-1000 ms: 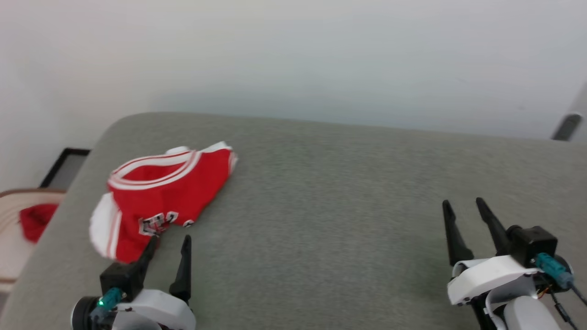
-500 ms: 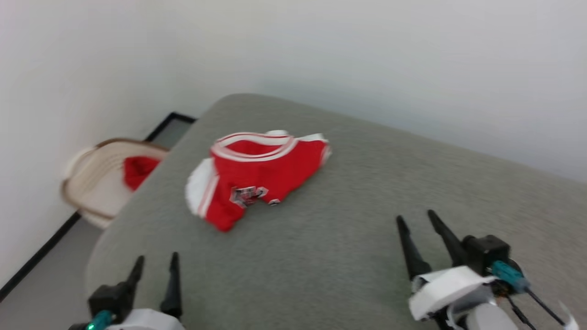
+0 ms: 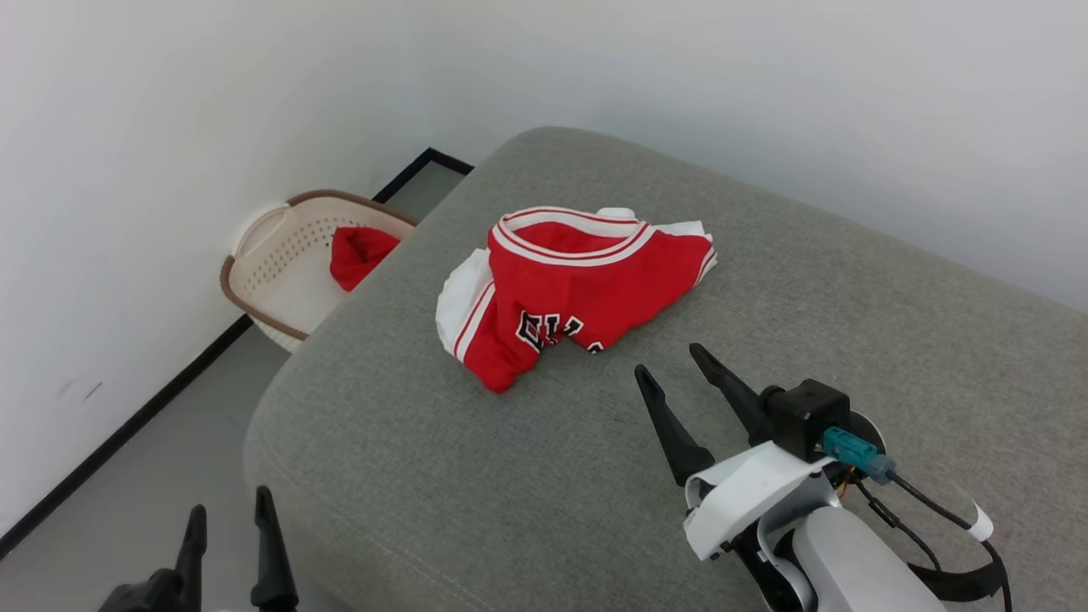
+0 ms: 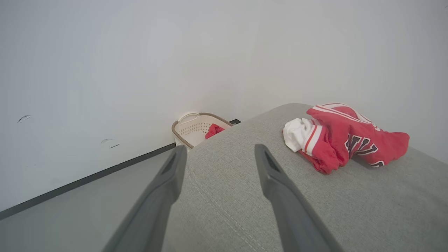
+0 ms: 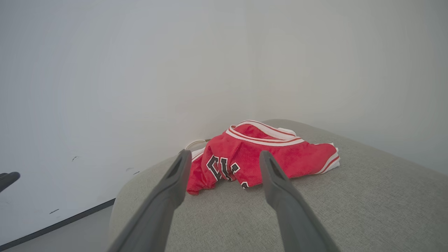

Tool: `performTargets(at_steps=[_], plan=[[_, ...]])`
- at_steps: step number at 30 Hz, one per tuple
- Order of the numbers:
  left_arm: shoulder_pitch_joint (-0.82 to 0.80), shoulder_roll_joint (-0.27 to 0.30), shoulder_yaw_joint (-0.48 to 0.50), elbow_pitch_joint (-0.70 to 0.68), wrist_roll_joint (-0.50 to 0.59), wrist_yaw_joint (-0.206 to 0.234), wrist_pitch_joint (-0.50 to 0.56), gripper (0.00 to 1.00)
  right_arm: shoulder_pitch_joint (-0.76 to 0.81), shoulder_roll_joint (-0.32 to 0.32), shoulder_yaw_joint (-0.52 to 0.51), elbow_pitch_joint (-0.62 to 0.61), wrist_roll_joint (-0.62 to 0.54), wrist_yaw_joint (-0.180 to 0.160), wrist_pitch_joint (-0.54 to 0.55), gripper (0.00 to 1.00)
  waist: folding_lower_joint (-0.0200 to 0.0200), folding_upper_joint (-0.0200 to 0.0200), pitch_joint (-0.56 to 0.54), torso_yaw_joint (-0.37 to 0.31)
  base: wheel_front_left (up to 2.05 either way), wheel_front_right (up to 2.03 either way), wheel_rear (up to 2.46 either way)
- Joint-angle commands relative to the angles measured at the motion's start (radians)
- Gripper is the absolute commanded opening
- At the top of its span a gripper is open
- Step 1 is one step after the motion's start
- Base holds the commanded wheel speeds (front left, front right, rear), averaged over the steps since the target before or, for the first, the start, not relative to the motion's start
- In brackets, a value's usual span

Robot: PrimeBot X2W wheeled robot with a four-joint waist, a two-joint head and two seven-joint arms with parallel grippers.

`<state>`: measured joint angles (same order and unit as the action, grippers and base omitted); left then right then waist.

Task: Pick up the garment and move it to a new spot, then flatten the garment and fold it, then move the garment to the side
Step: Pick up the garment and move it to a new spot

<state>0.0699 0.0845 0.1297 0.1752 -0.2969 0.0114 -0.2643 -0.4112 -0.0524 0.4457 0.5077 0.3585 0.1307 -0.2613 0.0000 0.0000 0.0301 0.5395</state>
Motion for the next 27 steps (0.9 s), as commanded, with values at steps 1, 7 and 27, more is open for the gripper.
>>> performTargets(at_steps=[1, 7, 27], plan=[[0.011, -0.006, 0.002, -0.012, 0.008, 0.006, 0.000, 1.00, -0.010, -0.004, 0.004, 0.002, 0.011, 0.000, -0.005, 1.00, 0.0000, 0.0000, 0.009, 0.008, -0.03, -0.03, -0.03], [-0.014, 0.007, -0.014, 0.004, 0.034, -0.017, 0.000, 1.00, 0.020, -0.016, -0.014, -0.004, 0.020, 0.000, -0.005, 1.00, 0.0000, 0.0000, -0.001, 0.001, 0.00, 0.00, 0.00], [-0.683, 0.221, -0.224, 0.439, -0.030, -0.141, 0.086, 1.00, 0.051, -0.047, -0.106, -0.102, -0.062, 0.000, -0.005, 1.00, 0.0000, 0.0000, 0.161, -0.329, 0.00, 0.00, 0.00]])
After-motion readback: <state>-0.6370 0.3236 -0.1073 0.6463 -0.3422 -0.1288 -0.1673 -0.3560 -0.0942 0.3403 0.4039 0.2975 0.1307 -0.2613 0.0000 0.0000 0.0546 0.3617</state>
